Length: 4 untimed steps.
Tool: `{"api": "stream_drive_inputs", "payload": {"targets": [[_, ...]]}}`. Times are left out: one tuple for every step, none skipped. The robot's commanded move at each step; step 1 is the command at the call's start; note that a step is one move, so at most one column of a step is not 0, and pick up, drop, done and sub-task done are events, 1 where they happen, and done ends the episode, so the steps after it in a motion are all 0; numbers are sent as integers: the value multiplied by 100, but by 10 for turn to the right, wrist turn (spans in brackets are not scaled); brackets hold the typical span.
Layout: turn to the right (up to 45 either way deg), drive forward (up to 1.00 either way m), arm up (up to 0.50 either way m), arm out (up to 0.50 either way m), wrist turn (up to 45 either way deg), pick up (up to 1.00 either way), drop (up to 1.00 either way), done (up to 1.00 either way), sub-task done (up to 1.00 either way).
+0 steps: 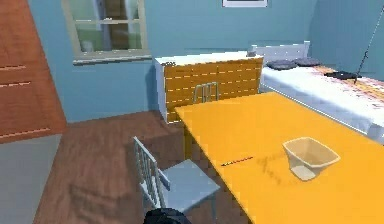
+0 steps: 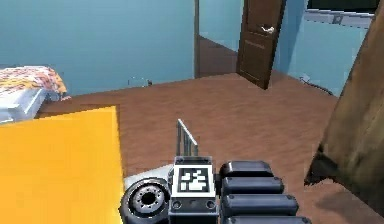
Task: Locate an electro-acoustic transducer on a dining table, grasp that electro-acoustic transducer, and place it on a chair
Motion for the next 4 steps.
{"api": "stream_drive_inputs", "payload": {"targets": [[60,0,0,0,0,0,0,0,0],[-60,0,0,0,0,0,0,0,0],[30,0,0,0,0,0,0,0,0],[-30,0,0,0,0,0,0,0,0]]}}
